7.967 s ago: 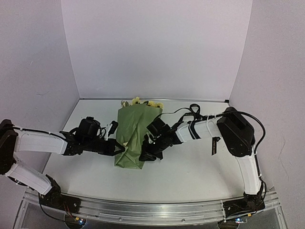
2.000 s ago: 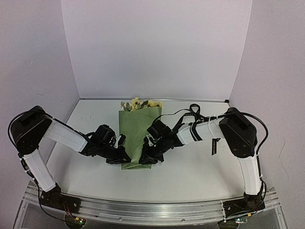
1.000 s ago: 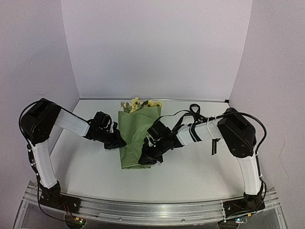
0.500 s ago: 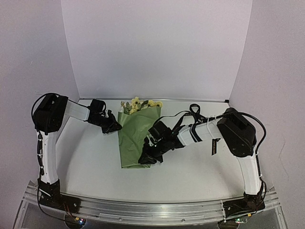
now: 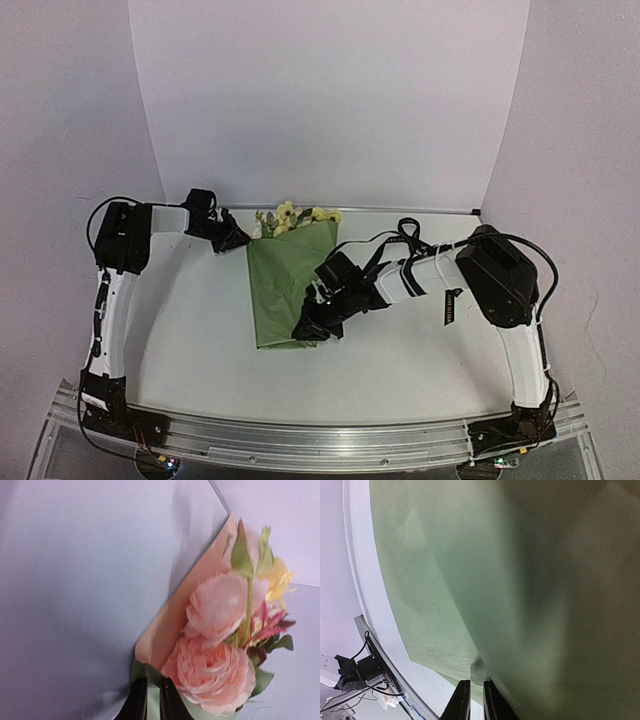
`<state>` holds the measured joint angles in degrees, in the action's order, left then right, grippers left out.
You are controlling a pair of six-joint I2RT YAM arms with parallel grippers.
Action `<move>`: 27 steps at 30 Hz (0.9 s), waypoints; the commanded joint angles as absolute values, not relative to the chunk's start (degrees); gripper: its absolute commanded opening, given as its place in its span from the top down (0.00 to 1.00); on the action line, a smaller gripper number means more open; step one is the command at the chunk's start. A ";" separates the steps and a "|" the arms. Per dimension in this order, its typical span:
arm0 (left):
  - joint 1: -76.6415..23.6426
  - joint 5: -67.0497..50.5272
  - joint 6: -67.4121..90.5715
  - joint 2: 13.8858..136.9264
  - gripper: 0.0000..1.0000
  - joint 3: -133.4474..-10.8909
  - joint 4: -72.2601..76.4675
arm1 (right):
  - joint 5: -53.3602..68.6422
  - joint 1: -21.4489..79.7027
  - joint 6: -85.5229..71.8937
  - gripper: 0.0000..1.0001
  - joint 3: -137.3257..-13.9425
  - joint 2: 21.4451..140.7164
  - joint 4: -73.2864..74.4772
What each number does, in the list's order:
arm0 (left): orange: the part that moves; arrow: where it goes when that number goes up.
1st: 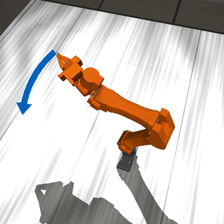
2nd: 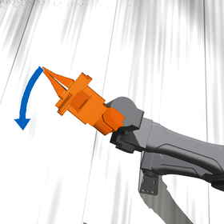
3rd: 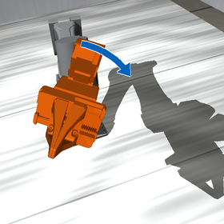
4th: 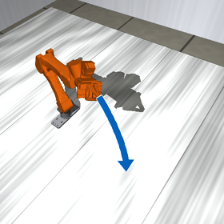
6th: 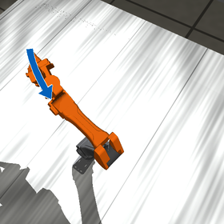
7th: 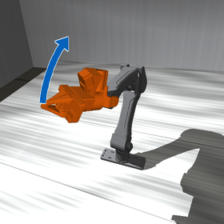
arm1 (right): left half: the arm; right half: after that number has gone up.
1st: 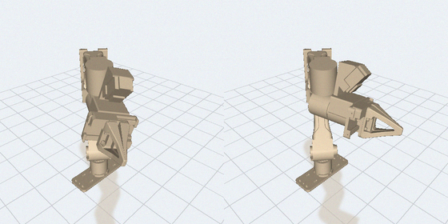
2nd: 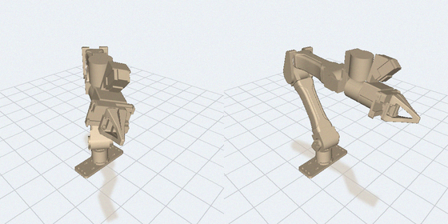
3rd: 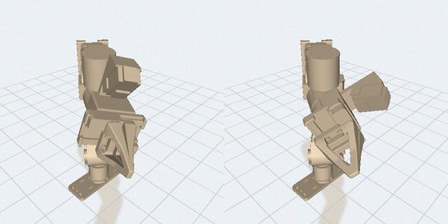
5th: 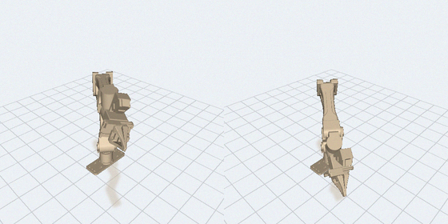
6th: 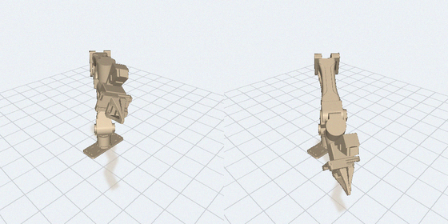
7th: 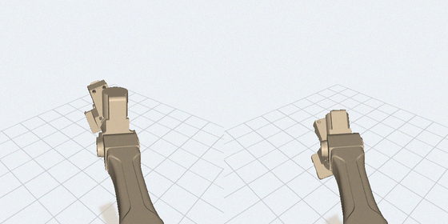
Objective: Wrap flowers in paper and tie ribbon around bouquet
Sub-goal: Press the folded bouquet at the center of the board.
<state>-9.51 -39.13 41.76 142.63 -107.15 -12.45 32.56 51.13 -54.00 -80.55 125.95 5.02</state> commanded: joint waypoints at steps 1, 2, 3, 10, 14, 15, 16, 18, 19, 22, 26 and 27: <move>-8.01 -39.04 38.88 145.43 0.86 -116.83 -17.94 | 30.82 50.88 -54.76 0.87 -79.77 126.93 9.45; -7.97 -39.21 38.47 144.79 0.84 -117.50 -18.03 | 30.90 50.80 -54.76 0.87 -80.14 126.58 9.58; -7.97 -39.32 38.02 143.82 0.82 -117.85 -18.07 | 31.05 50.67 -54.74 0.87 -80.61 126.12 9.76; -7.99 -38.24 35.20 132.53 0.71 -111.80 -17.14 | 31.98 49.61 -52.56 0.81 -85.82 120.30 14.90; -8.57 -36.86 35.45 123.41 0.61 -102.52 -14.11 | 30.80 48.09 -48.99 0.65 -87.51 114.45 20.94; -9.04 -36.14 35.46 120.79 0.57 -100.28 -13.77 | 29.94 47.41 -48.06 0.57 -87.01 112.46 22.02; -9.89 -35.62 35.49 118.66 0.53 -97.64 -13.22 | 29.05 46.47 -47.24 0.50 -86.52 110.94 23.27; -12.29 -33.93 35.45 114.80 0.48 -92.77 -12.51 | 27.51 44.55 -44.92 0.39 -85.91 108.24 26.31; -13.54 -32.99 35.52 113.23 0.46 -90.65 -12.15 | 26.05 43.46 -43.73 0.35 -85.48 107.04 27.99; -17.56 -29.84 35.92 110.12 0.46 -85.36 -11.32 | 22.26 39.98 -41.14 0.31 -83.05 103.85 32.17; -24.69 -27.78 34.36 111.13 0.49 -83.50 -11.31 | 22.26 35.22 -40.73 0.30 -79.84 102.23 32.93; -26.37 -28.34 34.08 112.57 0.51 -84.21 -11.35 | 22.18 34.39 -40.62 0.30 -79.33 102.22 32.96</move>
